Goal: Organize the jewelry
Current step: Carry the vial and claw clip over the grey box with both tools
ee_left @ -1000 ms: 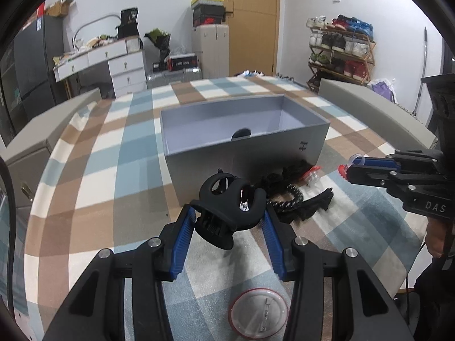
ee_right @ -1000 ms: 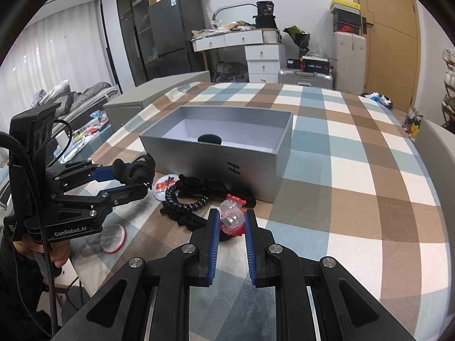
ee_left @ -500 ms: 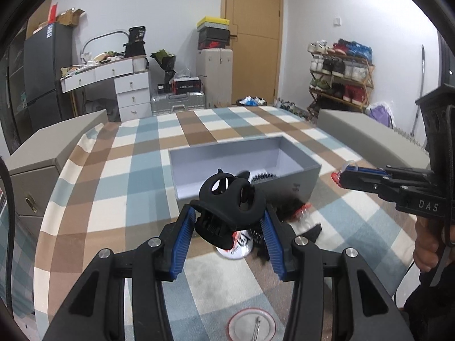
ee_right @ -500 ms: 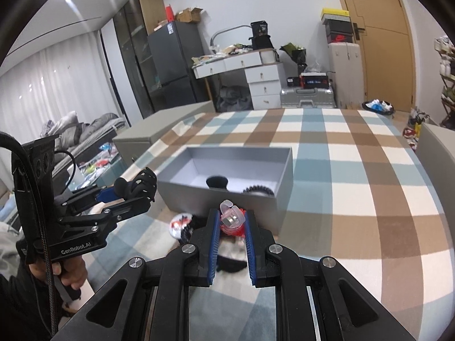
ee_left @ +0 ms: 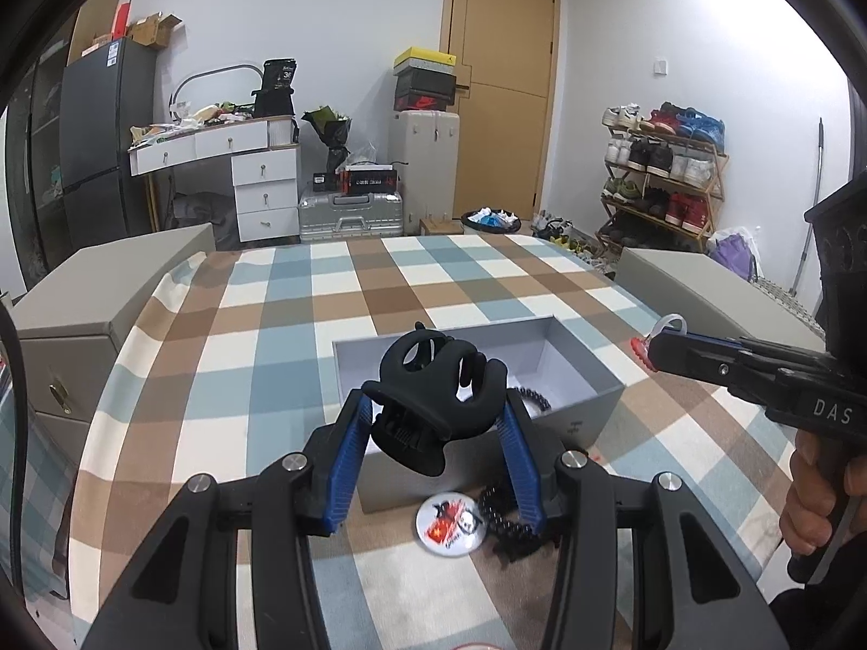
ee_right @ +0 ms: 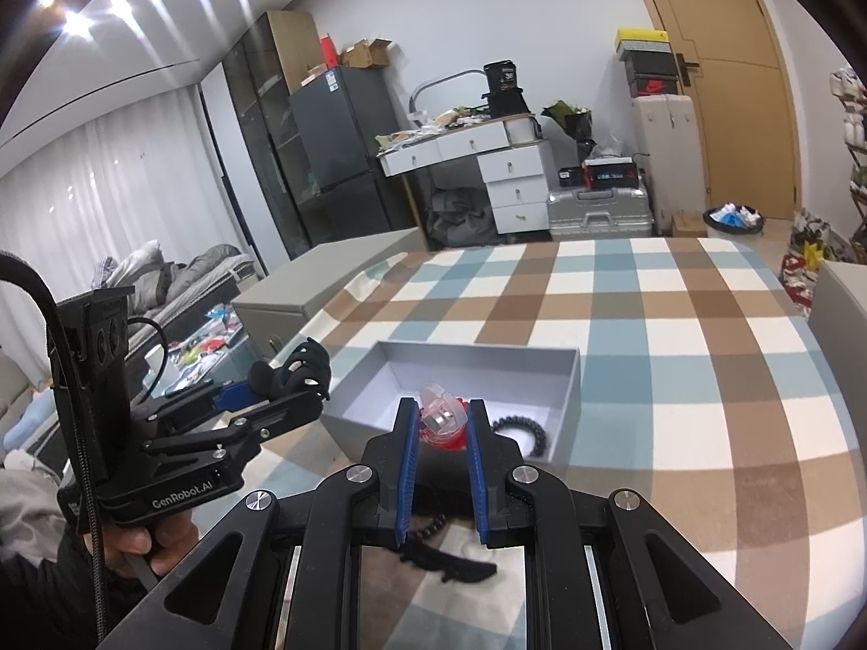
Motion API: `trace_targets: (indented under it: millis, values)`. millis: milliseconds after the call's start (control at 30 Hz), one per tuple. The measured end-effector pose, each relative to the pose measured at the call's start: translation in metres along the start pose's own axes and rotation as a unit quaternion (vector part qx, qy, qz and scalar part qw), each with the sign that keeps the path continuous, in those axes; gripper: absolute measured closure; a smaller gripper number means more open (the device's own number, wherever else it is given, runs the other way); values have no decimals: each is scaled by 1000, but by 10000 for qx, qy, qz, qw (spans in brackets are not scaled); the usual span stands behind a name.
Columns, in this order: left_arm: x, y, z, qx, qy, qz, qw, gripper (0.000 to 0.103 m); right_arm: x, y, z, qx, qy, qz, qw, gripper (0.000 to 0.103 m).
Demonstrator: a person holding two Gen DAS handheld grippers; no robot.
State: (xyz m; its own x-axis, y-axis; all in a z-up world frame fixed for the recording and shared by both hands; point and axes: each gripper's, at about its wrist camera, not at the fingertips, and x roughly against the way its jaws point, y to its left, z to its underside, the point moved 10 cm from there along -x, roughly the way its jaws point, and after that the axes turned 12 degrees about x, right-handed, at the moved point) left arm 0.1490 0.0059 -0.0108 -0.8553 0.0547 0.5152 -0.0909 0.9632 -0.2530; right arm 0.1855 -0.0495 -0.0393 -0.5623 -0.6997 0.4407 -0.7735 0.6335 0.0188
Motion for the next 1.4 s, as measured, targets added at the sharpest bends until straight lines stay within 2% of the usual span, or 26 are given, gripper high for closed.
trace_targets:
  millis: [500, 967, 1400]
  values:
    - [-17, 3, -13, 91, -27, -97, 9999, 61, -15, -2, -23, -20, -85, -4, 10000, 87]
    - [-31, 4, -4, 4, 138, -203, 9997, 61, -35, -23, -3, -257, 188, 74, 9995, 87]
    - [-38, 8, 3, 28, 232, -238, 9994, 61, -48, -24, 9, -268, 421, 54, 9987, 86]
